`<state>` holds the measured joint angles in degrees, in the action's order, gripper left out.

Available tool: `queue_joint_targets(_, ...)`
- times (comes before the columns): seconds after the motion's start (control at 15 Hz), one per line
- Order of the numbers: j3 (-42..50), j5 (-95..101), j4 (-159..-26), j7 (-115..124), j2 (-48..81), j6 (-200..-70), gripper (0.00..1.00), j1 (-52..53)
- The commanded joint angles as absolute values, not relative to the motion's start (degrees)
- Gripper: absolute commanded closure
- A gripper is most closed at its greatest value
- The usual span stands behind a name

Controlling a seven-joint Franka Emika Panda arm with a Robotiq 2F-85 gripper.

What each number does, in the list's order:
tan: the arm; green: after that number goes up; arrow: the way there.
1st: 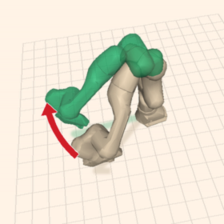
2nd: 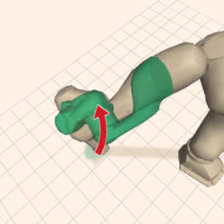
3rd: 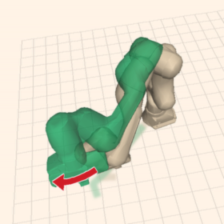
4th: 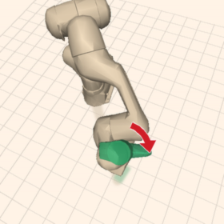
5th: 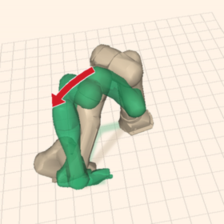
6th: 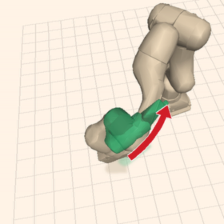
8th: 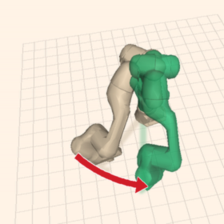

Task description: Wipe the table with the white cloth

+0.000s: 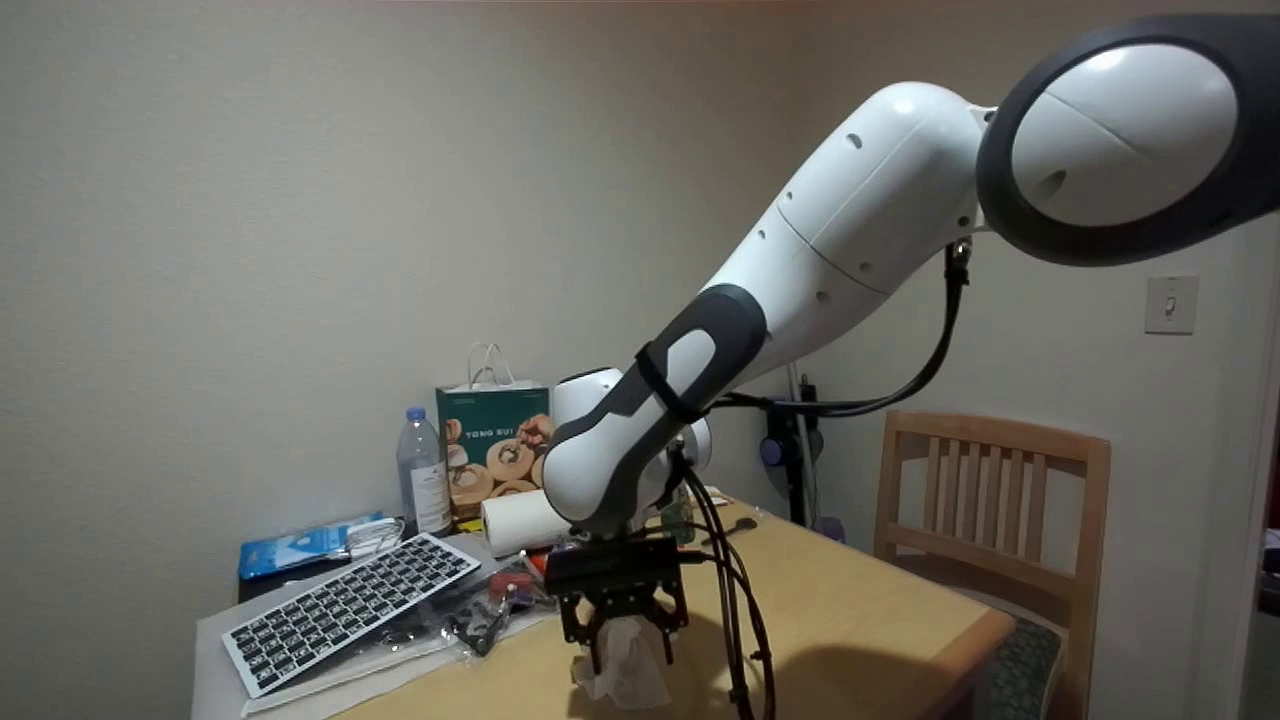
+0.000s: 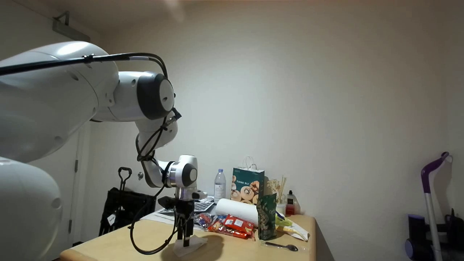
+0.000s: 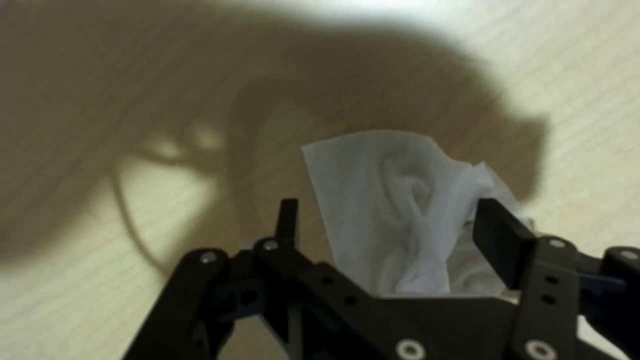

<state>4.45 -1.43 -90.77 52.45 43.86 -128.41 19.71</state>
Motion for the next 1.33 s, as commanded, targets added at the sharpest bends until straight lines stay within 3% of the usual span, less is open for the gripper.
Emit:
queue_joint_targets(0.0,3.1,-1.0,-94.2,53.5,40.8,-126.6,0.42,19.0)
queue_joint_targets(0.33,2.1,-1.2,-93.5,52.3,41.1,-125.2,0.74,18.4)
queue_joint_targets(0.4,2.4,-0.4,-93.4,52.4,41.2,-125.9,0.46,18.8)
queue_joint_targets(0.47,2.5,0.1,-93.2,52.2,41.2,-125.9,0.35,19.1)
queue_joint_targets(0.53,2.3,-0.5,-91.1,52.9,43.4,-125.6,0.34,18.8)
queue_joint_targets(0.6,2.2,-0.5,-91.0,52.9,43.4,-125.6,0.55,18.8)
queue_joint_targets(0.67,2.2,-0.5,-90.9,52.9,43.5,-125.6,0.49,18.8)
queue_joint_targets(0.73,2.0,-0.5,-91.1,52.5,43.4,-126.2,0.17,18.8)
queue_joint_targets(0.87,2.3,0.0,-90.8,52.9,43.9,-128.6,0.04,19.2)
queue_joint_targets(1.13,2.9,0.2,-88.5,53.8,45.9,-132.0,0.0,19.4)
queue_joint_targets(1.2,2.9,-0.1,-87.8,53.9,46.5,-132.1,0.25,19.2)
queue_joint_targets(1.27,2.9,-0.4,-87.0,53.8,47.1,-131.9,0.25,19.0)
